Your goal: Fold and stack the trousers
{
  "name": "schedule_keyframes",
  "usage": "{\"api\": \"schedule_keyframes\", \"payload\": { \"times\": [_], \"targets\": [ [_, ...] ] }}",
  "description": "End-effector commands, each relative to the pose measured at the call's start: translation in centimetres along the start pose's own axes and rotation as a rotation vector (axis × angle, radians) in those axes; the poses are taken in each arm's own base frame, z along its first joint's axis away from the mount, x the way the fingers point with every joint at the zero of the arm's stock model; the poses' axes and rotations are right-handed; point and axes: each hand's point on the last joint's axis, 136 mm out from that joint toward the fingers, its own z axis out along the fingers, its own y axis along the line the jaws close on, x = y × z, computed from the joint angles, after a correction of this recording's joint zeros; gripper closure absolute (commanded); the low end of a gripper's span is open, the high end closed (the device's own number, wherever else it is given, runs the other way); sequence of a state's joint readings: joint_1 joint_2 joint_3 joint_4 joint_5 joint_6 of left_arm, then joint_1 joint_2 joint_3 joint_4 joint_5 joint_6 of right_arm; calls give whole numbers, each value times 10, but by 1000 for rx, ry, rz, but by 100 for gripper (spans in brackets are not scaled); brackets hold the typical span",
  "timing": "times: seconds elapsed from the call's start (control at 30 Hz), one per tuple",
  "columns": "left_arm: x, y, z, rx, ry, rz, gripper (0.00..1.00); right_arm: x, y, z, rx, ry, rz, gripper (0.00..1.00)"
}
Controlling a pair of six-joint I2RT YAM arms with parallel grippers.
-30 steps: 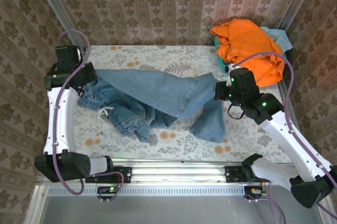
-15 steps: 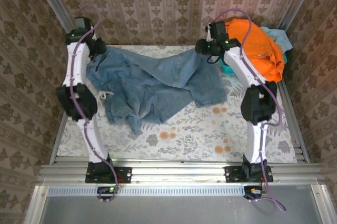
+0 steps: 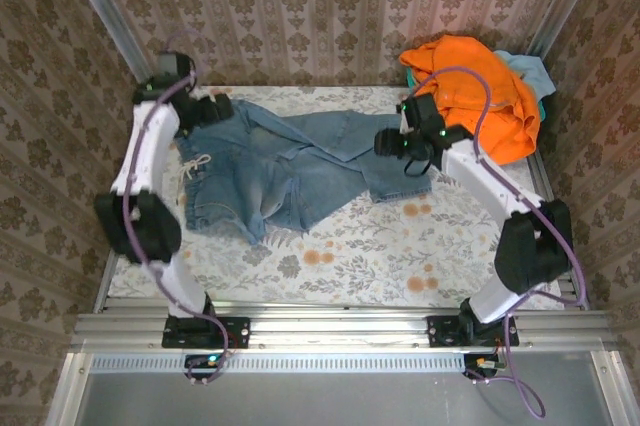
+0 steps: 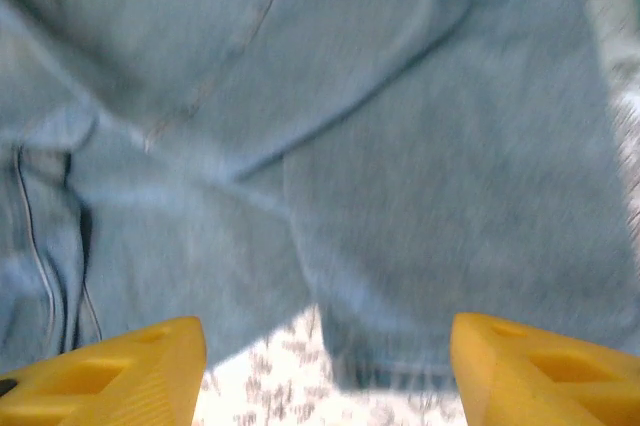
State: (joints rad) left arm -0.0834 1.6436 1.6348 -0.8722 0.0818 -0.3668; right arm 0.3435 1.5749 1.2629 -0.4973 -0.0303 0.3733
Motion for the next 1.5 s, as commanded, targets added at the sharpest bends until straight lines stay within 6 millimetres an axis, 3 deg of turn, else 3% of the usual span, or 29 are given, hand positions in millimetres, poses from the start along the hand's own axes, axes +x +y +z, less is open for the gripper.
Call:
{"api": "schedule_keyframes", "payload": {
  "times": [0.0,0.07,0.17,0.33,0.4,0.5,0.63,0.73,0.8,0.93,1.13,1.23,1.33,1.47],
  "targets": [
    [47,20,-2,-8,-31,-105,6,39,5,13,18,64,-39,34],
    [86,29,-3,-18,-13,-133,7,59,8,21,10,107,-50,34],
    [130,28,-7,3,35,-137,8,82,7,31,9,169,-67,33],
    [180,20,-3,-12,82,-119,8,105,1,52,85,244,-129,29],
    [196,24,4,-48,101,-105,8,108,0,64,97,258,-136,24],
    [210,37,16,-100,120,-105,10,111,-2,84,134,303,-142,25],
    [214,52,27,-145,124,-120,39,118,-2,97,161,348,-159,39],
    [214,62,30,-152,117,-148,77,117,-10,95,202,338,-159,77],
    [212,68,27,-154,103,-167,100,113,-13,90,219,318,-163,96],
    [195,83,5,-160,13,-212,100,96,-12,57,228,253,-163,100],
    [146,118,-65,-201,-168,-335,100,43,-2,-23,205,39,-156,100],
    [126,131,-89,-182,-235,-433,100,19,3,-62,185,-59,-147,100],
    [119,147,-97,-174,-269,-527,100,-6,3,-107,186,-185,-139,100],
    [126,160,-84,-126,-242,-642,100,-33,-5,-149,189,-292,-114,100]
  ]
}}
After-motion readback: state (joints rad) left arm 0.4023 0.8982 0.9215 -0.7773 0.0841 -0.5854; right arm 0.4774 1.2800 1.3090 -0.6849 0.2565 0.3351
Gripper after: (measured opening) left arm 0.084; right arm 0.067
